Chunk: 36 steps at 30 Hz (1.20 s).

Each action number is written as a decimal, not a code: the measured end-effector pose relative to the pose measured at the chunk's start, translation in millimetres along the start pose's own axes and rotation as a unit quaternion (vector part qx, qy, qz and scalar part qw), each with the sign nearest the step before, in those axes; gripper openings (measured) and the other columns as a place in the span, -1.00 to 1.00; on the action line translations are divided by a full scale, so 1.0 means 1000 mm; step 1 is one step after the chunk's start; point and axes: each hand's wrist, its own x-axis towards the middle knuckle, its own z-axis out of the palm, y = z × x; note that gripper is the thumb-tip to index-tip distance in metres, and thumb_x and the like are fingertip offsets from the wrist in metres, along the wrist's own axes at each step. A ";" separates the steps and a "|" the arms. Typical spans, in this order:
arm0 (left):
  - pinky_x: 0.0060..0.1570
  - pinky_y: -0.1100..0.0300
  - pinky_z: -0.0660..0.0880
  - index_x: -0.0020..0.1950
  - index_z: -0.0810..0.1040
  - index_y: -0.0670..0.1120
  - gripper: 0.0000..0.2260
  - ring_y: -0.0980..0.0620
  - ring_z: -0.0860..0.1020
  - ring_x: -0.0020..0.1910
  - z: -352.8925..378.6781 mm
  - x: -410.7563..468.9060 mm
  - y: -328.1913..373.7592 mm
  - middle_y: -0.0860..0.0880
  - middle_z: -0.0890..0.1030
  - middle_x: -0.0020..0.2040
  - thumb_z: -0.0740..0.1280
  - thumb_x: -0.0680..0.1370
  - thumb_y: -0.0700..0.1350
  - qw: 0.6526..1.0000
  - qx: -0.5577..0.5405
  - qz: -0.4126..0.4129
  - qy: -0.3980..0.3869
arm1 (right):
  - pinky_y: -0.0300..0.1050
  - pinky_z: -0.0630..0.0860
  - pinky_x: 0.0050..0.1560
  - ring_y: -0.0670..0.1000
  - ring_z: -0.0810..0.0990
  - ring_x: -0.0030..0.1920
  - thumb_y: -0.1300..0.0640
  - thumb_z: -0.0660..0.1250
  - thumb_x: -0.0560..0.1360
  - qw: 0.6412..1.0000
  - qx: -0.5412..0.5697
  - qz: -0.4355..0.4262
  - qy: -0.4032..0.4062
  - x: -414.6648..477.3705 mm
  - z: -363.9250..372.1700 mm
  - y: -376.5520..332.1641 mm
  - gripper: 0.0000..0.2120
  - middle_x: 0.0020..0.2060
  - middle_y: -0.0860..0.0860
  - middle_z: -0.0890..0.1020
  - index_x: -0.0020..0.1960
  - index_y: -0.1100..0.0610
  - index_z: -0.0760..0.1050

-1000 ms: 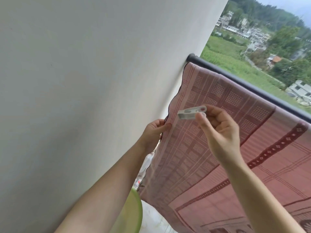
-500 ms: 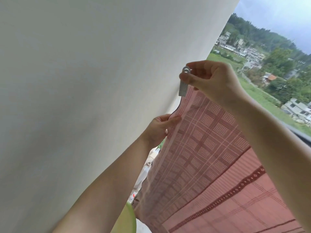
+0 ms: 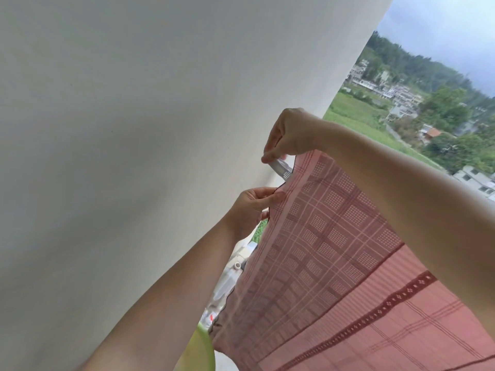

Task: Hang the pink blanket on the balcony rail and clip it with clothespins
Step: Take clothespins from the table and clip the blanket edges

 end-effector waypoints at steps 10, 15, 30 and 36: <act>0.05 0.04 0.47 0.20 0.61 -0.24 -0.73 -0.04 0.58 0.02 0.002 -0.004 0.004 -0.17 0.63 0.06 0.38 0.55 -0.14 1.000 0.000 0.007 0.014 | -0.10 0.60 -0.10 -0.09 0.67 -0.10 -0.16 0.59 0.29 0.984 -0.141 0.012 -0.107 -0.003 0.017 -0.001 -0.74 -0.23 -0.13 0.71 -0.12 -0.03 0.72; 0.10 -0.03 0.46 0.19 0.62 -0.24 -0.72 -0.08 0.58 0.04 0.005 -0.006 0.009 -0.20 0.63 0.08 0.38 0.55 -0.11 1.000 0.019 0.004 0.024 | 0.00 0.64 0.07 -0.10 0.67 -0.10 -0.24 0.55 0.28 0.987 -0.130 0.004 -0.099 -0.008 0.016 0.007 -0.66 -0.18 -0.15 0.71 -0.09 -0.02 0.71; -0.06 0.11 0.56 -0.06 0.60 -0.01 -0.93 0.02 0.63 -0.12 -0.010 -0.042 -0.025 0.00 0.69 -0.13 0.32 0.56 -0.11 0.932 0.230 0.052 0.276 | -0.08 0.52 -0.31 0.10 0.66 -0.02 -0.14 0.11 0.65 0.898 -0.145 -0.056 0.412 -0.089 0.047 0.050 -0.59 0.09 0.03 0.67 0.29 0.08 0.53; 0.00 0.18 0.56 0.02 0.62 0.03 -0.85 0.10 0.63 -0.06 0.024 -0.065 -0.055 0.10 0.67 -0.08 0.24 0.61 -0.07 0.925 0.286 0.046 0.246 | 0.14 0.28 0.42 0.18 0.38 0.45 -0.08 0.12 0.65 0.876 -0.215 0.009 0.431 -0.145 0.106 0.079 -0.52 0.46 0.18 0.40 0.50 0.10 0.35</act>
